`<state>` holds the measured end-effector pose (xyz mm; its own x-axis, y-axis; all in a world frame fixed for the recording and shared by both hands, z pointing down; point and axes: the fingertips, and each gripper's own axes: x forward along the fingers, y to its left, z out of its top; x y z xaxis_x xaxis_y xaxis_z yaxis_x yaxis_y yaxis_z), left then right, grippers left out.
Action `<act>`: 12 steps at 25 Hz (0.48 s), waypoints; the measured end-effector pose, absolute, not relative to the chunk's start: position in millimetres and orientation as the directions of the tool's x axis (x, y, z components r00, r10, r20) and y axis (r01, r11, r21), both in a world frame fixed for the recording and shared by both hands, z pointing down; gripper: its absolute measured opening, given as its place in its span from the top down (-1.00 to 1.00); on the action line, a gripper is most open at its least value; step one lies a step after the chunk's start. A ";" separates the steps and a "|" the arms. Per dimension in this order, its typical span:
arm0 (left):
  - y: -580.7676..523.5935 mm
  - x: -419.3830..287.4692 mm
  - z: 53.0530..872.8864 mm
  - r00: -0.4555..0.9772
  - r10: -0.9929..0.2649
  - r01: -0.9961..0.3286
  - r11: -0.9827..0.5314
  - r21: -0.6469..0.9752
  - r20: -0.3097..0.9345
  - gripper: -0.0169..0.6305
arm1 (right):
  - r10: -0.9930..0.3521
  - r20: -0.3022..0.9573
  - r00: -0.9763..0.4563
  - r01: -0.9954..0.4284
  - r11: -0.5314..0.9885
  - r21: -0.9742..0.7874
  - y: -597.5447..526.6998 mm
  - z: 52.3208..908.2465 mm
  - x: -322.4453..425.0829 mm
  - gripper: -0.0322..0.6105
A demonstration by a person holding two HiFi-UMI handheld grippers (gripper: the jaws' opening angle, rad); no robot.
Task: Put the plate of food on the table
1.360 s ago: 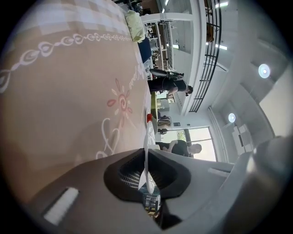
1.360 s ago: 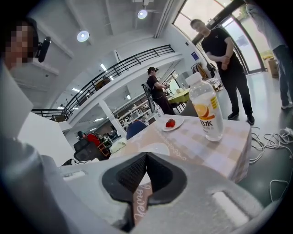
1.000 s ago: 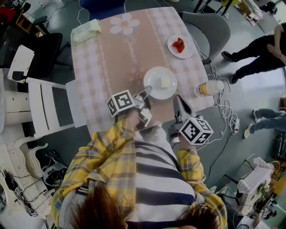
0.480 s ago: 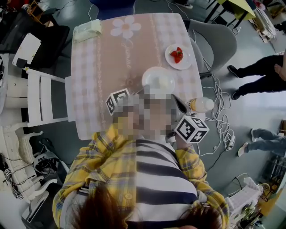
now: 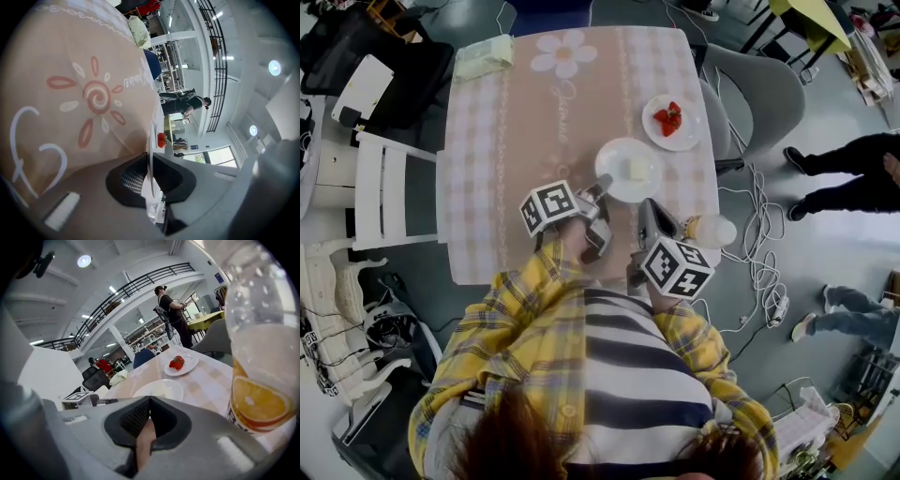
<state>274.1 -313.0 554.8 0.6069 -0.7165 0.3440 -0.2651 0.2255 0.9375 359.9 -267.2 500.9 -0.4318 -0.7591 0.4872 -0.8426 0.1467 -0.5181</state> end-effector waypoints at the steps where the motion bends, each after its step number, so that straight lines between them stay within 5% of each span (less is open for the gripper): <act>1: -313.4 274.2 556.3 0.603 -0.715 -0.276 0.229 0.934 0.354 0.88 | -0.755 0.496 -0.430 -0.846 0.144 -0.513 -267.8 504.7 360.1 0.90; 12: -324.1 280.3 563.1 0.585 -0.707 -0.344 0.226 0.911 0.396 0.89 | -0.733 0.525 -0.434 -0.831 0.100 -0.547 -271.6 520.4 365.6 0.90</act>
